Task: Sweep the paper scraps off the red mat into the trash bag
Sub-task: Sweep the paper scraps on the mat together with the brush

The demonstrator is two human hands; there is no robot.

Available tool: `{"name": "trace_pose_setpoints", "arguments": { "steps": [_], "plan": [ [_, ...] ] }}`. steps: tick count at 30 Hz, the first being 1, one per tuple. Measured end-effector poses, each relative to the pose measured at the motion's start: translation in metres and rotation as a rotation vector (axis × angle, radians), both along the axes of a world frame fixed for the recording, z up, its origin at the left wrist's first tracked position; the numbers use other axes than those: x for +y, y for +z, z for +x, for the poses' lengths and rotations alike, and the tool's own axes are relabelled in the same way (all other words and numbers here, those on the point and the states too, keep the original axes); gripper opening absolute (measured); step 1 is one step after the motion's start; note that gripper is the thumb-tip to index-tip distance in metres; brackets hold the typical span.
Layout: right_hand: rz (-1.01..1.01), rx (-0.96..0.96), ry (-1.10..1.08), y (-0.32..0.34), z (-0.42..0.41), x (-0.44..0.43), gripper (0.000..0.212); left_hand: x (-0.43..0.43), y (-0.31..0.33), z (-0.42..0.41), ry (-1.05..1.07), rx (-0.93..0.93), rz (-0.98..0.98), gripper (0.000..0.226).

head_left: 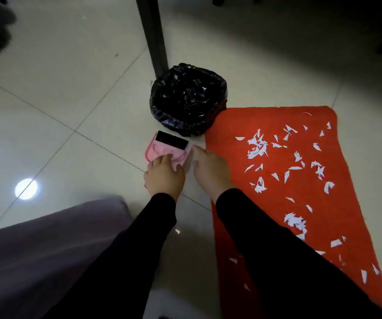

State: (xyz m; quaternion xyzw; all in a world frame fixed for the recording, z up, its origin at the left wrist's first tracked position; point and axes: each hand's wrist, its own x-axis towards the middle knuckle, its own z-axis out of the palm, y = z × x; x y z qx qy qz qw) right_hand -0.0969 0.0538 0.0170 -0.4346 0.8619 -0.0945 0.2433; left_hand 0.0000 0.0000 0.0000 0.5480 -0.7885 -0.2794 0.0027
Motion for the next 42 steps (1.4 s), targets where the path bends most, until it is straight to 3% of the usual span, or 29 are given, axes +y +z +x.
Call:
{"name": "trace_pose_setpoints", "arguments": {
  "steps": [7,18,23,29,35,39,42],
  "plan": [
    [0.080,0.021,0.124,-0.048,0.029,-0.017,0.029,-0.022,-0.049,0.036,0.093,-0.070,0.013,0.047],
    [0.177,0.008,0.266,-0.081,0.047,-0.051,0.032,-0.040,-0.103,0.049,0.150,-0.095,0.183,0.053],
    [0.242,0.094,0.323,-0.094,0.054,-0.065,0.059,-0.041,-0.113,0.053,0.139,0.072,0.198,0.038],
    [0.328,0.205,0.339,-0.105,0.065,-0.075,0.064,-0.031,-0.111,0.055,0.278,0.291,0.222,0.026],
    [0.298,0.207,0.287,-0.102,0.071,-0.073,0.050,-0.019,-0.100,0.053,0.462,0.500,0.302,0.013],
    [0.224,0.160,0.253,-0.096,0.066,-0.066,0.034,-0.011,-0.101,0.054,0.534,0.571,0.369,0.018],
    [0.153,0.153,0.226,-0.089,0.062,-0.057,0.033,-0.007,-0.102,0.055,0.544,0.604,0.416,0.019]
  ]
}}
